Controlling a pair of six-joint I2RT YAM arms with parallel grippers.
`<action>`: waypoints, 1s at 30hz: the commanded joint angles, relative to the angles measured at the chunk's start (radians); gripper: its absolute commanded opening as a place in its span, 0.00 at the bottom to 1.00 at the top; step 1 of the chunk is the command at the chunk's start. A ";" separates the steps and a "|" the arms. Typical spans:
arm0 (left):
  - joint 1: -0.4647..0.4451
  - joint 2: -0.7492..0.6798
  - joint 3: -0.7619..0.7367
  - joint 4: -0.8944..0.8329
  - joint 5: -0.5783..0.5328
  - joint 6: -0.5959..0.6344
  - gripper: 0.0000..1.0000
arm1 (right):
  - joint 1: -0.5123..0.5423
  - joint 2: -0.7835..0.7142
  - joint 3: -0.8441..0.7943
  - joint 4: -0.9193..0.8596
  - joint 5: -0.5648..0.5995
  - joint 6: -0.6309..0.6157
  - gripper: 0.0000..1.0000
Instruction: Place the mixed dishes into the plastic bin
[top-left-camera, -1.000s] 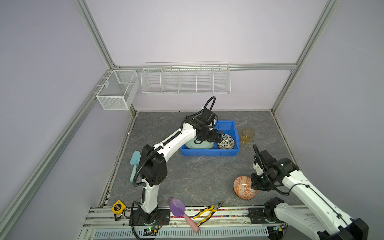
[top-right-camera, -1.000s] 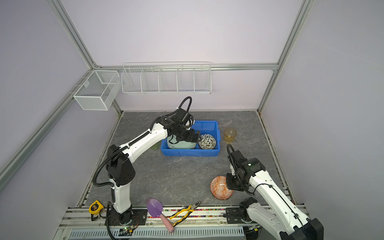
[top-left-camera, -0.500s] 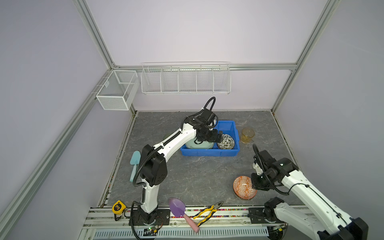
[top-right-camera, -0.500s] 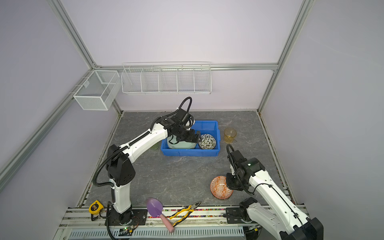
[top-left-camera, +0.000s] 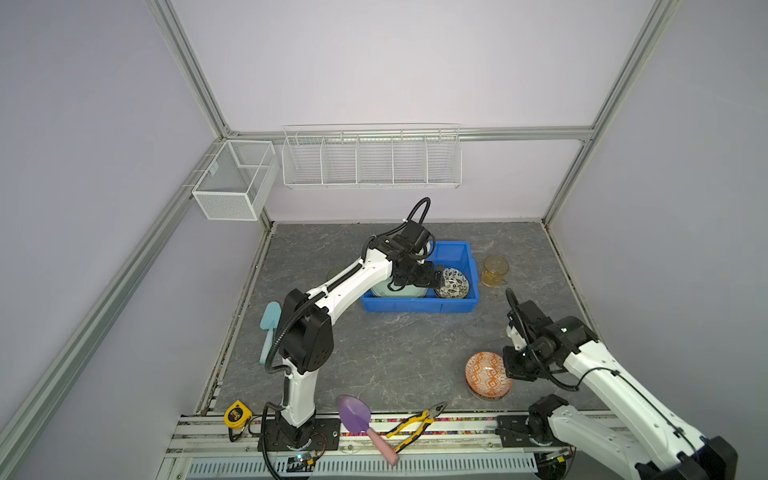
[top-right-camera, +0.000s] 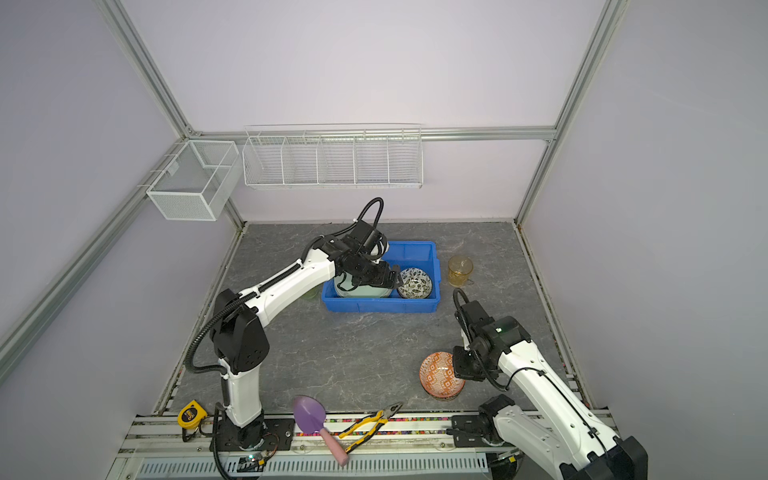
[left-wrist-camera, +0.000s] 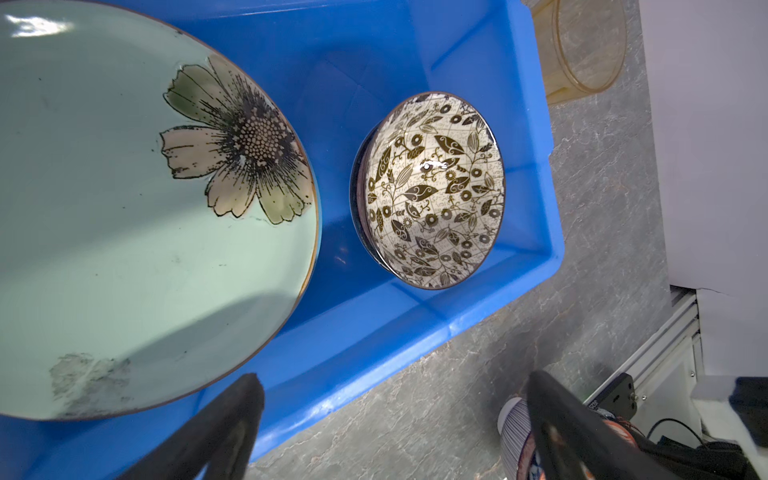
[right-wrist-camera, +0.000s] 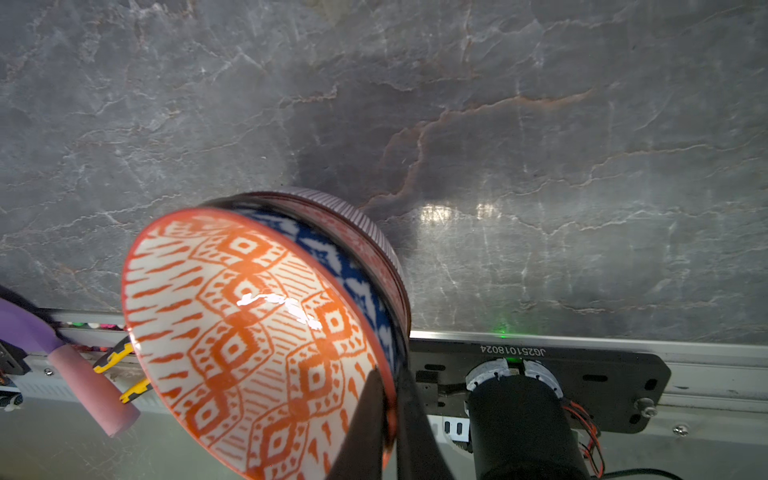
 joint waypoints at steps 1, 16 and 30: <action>0.000 -0.044 -0.008 0.016 -0.001 -0.010 0.99 | 0.006 -0.016 -0.002 -0.009 0.004 0.018 0.09; -0.002 -0.071 -0.024 -0.006 -0.003 -0.022 0.99 | 0.006 -0.047 0.061 -0.031 0.037 0.027 0.06; -0.216 -0.148 -0.111 -0.019 -0.007 -0.115 1.00 | -0.004 -0.029 0.178 -0.041 0.035 0.000 0.06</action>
